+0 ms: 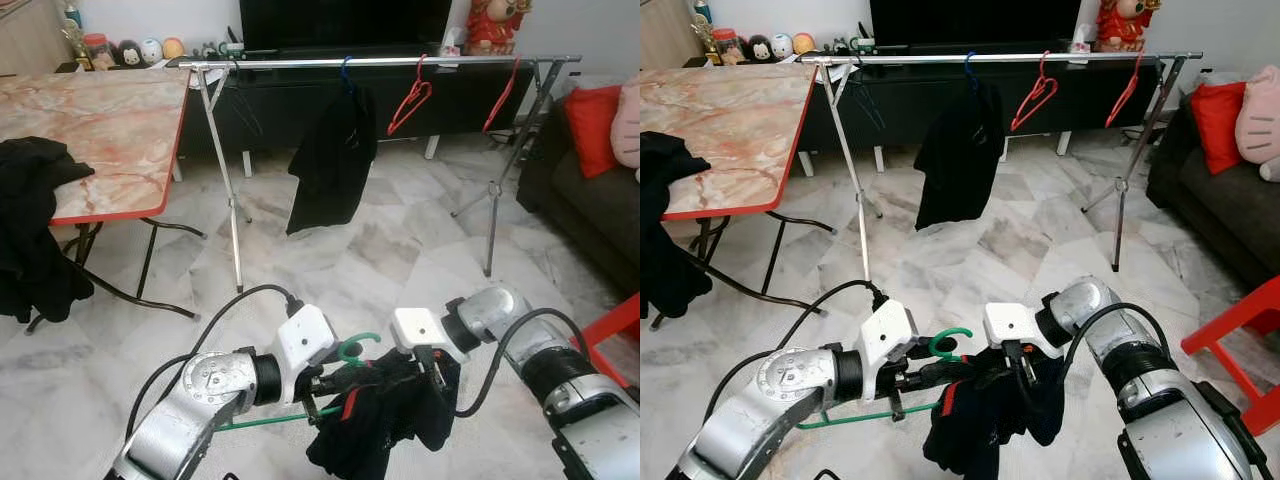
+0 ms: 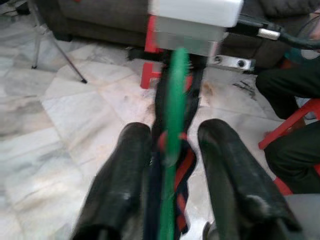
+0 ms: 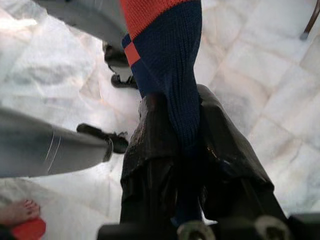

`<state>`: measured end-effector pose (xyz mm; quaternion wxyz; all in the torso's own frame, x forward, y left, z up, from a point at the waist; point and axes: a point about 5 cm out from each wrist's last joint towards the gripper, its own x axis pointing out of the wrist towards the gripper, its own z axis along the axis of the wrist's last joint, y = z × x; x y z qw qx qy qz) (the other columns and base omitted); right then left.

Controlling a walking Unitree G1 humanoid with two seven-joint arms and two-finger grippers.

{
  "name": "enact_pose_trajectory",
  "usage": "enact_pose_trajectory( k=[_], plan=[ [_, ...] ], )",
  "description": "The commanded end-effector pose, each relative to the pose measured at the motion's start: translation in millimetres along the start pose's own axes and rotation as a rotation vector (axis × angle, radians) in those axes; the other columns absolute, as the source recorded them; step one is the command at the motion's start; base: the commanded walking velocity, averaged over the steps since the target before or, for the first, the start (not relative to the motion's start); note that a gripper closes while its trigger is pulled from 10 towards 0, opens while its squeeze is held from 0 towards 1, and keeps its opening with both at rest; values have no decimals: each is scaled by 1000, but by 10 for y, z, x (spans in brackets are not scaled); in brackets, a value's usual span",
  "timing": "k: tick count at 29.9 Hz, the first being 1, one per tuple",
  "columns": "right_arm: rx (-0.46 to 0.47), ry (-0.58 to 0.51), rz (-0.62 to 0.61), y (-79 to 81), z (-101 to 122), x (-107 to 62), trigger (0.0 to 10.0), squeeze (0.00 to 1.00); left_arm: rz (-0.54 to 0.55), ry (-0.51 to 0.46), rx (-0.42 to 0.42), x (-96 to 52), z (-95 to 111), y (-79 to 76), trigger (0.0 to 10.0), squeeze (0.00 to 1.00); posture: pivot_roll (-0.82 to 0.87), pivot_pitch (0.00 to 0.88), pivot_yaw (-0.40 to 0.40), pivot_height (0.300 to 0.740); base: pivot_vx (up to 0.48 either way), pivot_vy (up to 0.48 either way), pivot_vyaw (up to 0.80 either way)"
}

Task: Hang hanger

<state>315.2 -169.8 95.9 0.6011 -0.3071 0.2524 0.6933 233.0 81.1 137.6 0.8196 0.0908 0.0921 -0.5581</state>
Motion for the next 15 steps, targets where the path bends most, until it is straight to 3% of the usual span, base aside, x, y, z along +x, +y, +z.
enact_pose_trajectory(
  k=[1, 7, 15],
  plan=[
    [-21, 29, -16, -35, 10, -78, 0, 0, 9, -18, 3, -87, 59, 30, 10000, 1000, -40, 0, -43, 740, 0, 0, 0],
    [-13, 76, -19, -12, -63, -104, 0, 0, 41, 18, 6, -240, 29, 99, 10000, 1000, -42, 0, -44, 740, 0, 0, 0],
    [35, 65, -178, -107, -89, -182, 0, 0, 146, 87, 24, -425, -61, 200, 10000, 1000, -44, 0, -47, 740, 0, 0, 0]
  ],
)
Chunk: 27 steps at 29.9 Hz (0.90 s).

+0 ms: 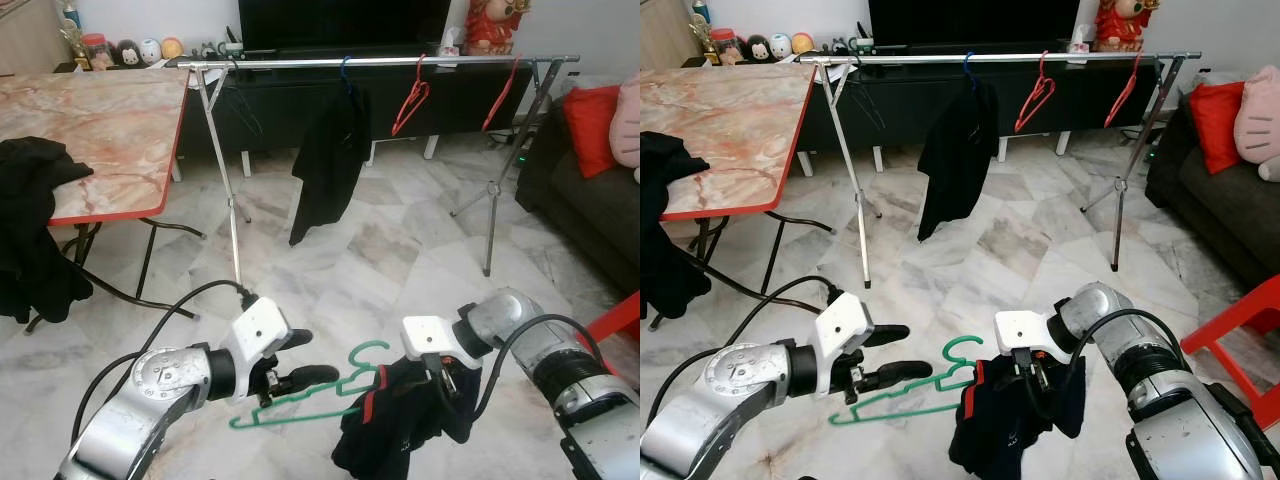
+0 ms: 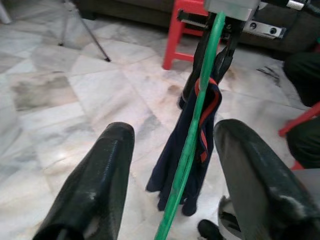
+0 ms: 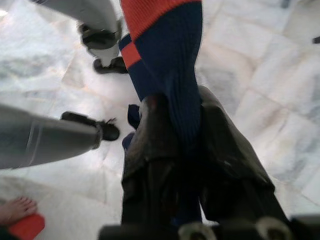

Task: Hang hanger

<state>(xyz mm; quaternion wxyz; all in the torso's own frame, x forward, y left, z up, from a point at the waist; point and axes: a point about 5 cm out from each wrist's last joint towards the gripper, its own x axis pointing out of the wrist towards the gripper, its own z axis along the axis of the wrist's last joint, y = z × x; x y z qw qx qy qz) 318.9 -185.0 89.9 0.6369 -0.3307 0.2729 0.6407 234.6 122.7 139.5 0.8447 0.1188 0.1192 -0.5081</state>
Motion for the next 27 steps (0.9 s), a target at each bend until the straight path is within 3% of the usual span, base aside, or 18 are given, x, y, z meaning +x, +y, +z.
enact_pose_trajectory(
  k=[1, 3, 7, 8, 9, 10, 11, 16, 21, 27],
  plan=[
    [-8, -8, -76, -111, 61, -114, 0, 0, 47, 7, 22, -58, 18, 49, 10000, 1000, -44, 0, -47, 740, 0, 0, 0],
    [20, -9, -131, -138, 41, -120, 0, 0, 130, 4, 28, -110, -2, 112, 10000, 1000, -39, 0, -50, 740, 0, 0, 0],
    [41, -8, -164, -154, 27, -120, 0, 0, 182, 1, 23, -140, -17, 151, 10000, 1000, -39, 0, -50, 740, 0, 0, 0],
    [98, -9, -277, -219, 11, -122, 0, 0, 355, -5, 22, -199, -58, 275, 10000, 0, -26, 0, -51, 740, 0, 0, 0],
    [98, -9, -277, -219, 11, -122, 0, 0, 355, -5, 22, -199, -58, 275, 10000, 0, -26, 0, -51, 740, 0, 0, 0],
    [141, -7, -359, -265, -4, -125, 0, 0, 483, -7, 21, -253, -94, 359, 10000, 0, -26, 0, -51, 740, 0, 0, 0],
    [218, -23, -515, -372, 20, -150, 0, 0, 684, -3, -13, -355, -166, 487, 10000, 0, -35, 0, -46, 740, 0, 0, 0],
    [294, -128, -689, -544, 200, -187, 0, 0, 830, -9, -56, -451, -223, 568, 10000, 0, -32, 0, -47, 740, 0, 0, 0],
    [309, -249, -755, -671, 474, -168, 0, 0, 926, -3, -79, -508, -316, 583, 10000, 0, -27, 0, -40, 740, 0, 0, 0],
    [221, -410, -635, -715, 1039, 31, 0, 0, 1002, 66, -99, -617, -580, 573, 10000, 0, -25, 0, -47, 740, 0, 0, 0]
  ],
)
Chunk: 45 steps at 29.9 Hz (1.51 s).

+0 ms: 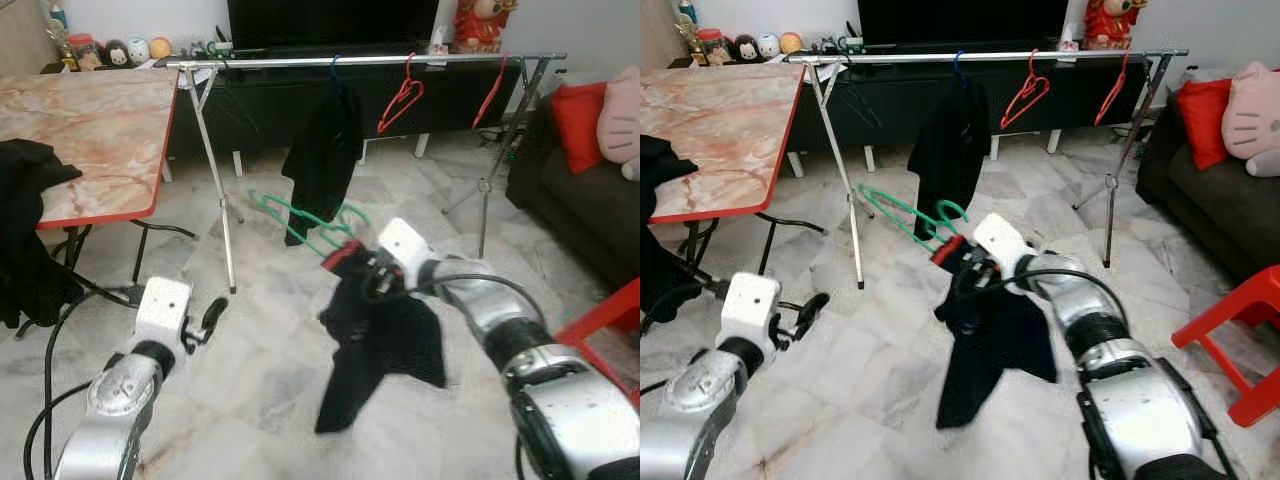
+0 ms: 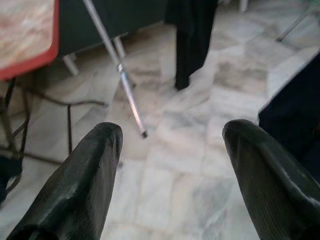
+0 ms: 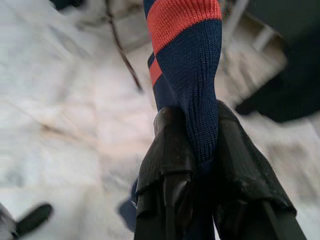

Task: Hang hanger

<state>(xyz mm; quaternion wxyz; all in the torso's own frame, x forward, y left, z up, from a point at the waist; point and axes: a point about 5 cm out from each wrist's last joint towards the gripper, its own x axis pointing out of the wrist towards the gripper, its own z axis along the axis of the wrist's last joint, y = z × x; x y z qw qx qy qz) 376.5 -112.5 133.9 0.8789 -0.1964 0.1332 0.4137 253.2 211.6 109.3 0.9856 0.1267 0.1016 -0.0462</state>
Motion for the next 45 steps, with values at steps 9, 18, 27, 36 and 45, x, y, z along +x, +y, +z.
enact_pose_trajectory(
  k=[9, 18, 27, 36, 45],
  plan=[
    [-158, -182, 211, 258, 668, 187, 0, 0, -104, -25, 154, 5, 15, -189, 10000, 0, -14, 0, -56, 740, 0, 0, 0],
    [-211, -207, 216, 169, 839, 119, 0, 0, -117, -50, 204, 51, 87, -243, 10000, 0, -22, 0, -59, 740, 0, 0, 0],
    [-242, -286, 171, 11, 1119, 1, 0, 0, -155, -70, 462, 168, 207, -398, 10000, 0, -36, 0, -61, 740, 0, 0, 0],
    [-234, -329, 162, 36, 1242, 17, 0, 0, -204, -91, 572, 371, 319, -775, 10000, 0, -28, 0, -71, 740, 0, 0, 0],
    [-262, -348, 154, 29, 1329, -9, 0, 0, -180, -28, 666, 535, 250, -930, 10000, 0, -31, 0, -70, 740, 0, 0, 0]
  ],
)
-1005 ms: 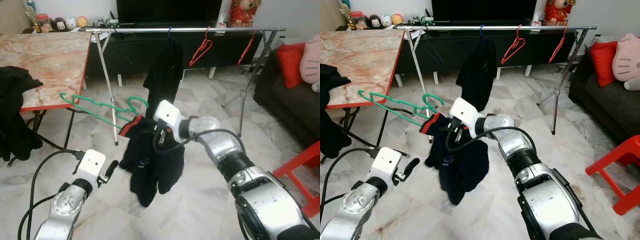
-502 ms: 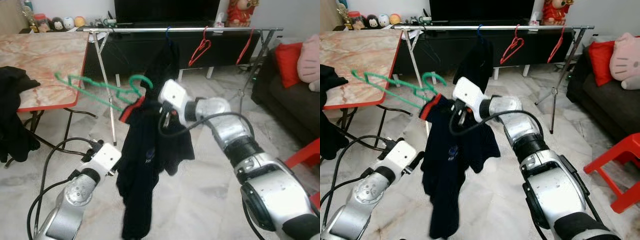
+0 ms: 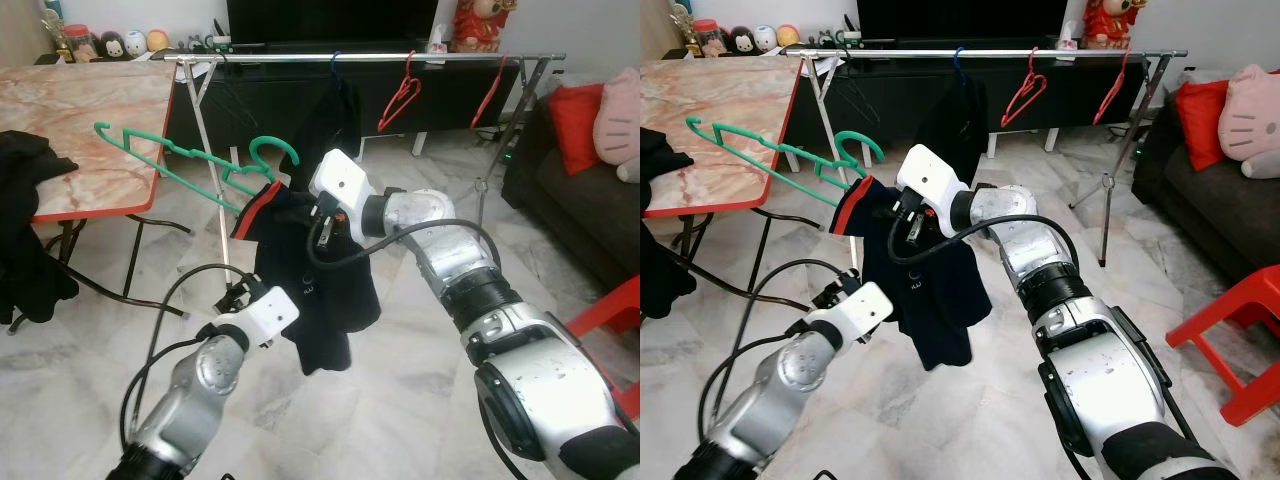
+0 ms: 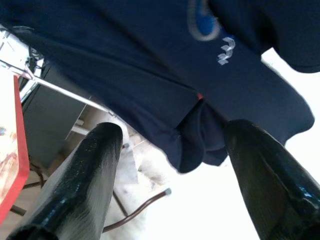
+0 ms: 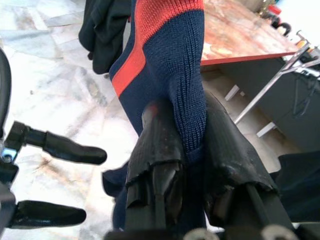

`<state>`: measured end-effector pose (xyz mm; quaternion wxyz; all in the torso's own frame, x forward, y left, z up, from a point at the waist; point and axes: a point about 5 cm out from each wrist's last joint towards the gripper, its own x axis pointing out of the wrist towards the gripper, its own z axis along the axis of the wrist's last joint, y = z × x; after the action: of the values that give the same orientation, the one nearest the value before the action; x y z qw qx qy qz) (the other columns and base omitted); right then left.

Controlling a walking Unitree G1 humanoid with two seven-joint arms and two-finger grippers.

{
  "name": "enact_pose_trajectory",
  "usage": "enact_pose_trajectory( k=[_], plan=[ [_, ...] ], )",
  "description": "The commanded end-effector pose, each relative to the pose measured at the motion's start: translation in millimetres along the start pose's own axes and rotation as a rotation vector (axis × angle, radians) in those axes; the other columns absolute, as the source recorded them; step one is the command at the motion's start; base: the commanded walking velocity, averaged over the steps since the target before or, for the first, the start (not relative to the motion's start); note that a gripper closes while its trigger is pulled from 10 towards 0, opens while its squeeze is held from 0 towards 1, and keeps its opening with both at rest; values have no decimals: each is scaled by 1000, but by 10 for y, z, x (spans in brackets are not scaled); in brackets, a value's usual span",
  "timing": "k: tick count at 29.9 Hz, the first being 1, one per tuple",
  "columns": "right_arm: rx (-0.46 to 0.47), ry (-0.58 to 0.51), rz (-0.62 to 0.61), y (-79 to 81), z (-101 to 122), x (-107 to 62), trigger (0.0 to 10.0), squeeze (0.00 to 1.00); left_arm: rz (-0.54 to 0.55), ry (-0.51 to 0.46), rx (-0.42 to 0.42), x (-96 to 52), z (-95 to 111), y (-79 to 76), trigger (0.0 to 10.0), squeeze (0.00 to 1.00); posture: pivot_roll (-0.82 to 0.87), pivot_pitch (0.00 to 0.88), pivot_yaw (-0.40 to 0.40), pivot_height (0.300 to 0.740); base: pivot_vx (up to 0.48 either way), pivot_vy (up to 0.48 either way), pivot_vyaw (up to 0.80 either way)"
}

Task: Hang hanger

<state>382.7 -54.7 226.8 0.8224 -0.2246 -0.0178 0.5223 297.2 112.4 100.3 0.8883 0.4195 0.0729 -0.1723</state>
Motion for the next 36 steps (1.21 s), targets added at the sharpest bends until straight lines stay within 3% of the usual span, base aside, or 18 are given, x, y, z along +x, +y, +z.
enact_pose_trajectory(
  k=[1, 7, 12, 16, 23, 36],
  plan=[
    [-46, -72, -20, -87, 242, -15, 0, 0, 14, 30, 30, 40, -6, -8, 10000, 0, -31, 0, -70, 740, 0, 0, 0],
    [-60, -79, -19, -100, 284, -27, 0, 0, 71, 65, 147, 135, 16, 7, 10000, 0, -34, 0, -67, 740, 0, 0, 0],
    [-63, -79, -19, -101, 290, -33, 0, 0, 89, 87, 171, 159, 8, 17, 10000, 0, -34, 0, -67, 740, 0, 0, 0],
    [-80, -93, -10, -94, 349, -37, 0, 0, 160, 178, 268, 106, -165, 178, 10000, 0, -36, 0, -67, 740, 0, 0, 0],
    [-78, -98, -9, -78, 363, -18, 0, 0, 136, 229, 253, 50, -271, 185, 10000, 0, -33, 0, -70, 740, 0, 0, 0],
    [-71, -149, 36, 50, 476, 59, 0, 0, 115, 207, 254, 95, -152, 73, 10000, 0, -34, 0, -72, 740, 0, 0, 0]
  ],
)
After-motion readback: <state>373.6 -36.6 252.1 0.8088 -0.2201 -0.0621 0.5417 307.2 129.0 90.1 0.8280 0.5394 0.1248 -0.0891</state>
